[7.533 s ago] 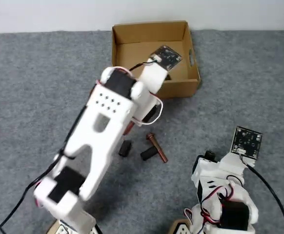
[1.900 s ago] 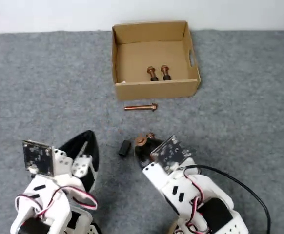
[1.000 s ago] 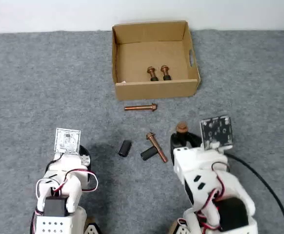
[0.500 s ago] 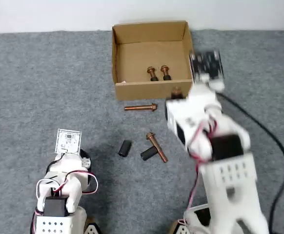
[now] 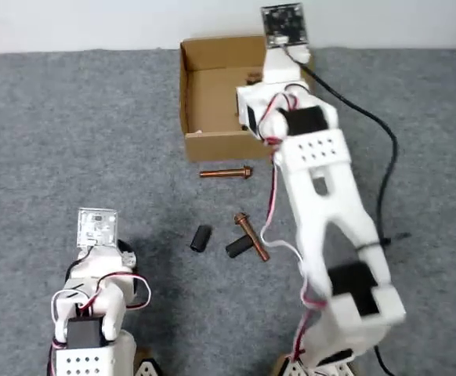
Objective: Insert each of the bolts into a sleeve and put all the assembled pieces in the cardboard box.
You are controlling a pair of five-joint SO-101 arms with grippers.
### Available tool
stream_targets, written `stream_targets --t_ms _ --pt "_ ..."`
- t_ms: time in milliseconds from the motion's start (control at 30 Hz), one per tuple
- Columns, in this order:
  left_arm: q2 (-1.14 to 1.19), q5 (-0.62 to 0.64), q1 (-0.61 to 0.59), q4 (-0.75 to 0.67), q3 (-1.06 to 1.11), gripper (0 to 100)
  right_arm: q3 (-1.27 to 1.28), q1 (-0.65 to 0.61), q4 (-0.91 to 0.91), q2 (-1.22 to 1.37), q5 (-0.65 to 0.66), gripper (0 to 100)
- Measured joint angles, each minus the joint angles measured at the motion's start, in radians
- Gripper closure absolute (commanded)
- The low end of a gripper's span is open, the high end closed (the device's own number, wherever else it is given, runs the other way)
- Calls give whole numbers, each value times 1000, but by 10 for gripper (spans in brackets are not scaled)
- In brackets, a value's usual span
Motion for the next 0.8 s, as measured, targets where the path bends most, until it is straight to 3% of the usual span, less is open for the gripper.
stream_targets --t_ms 233,567,800 --pt "0 -3 -8 0 0 995 -216 -2 -98 315 138 991" --pt "0 -3 -8 0 0 995 -448 -63 -104 632 267 986" --pt "0 -3 -8 0 0 995 -502 -71 -94 700 334 853"
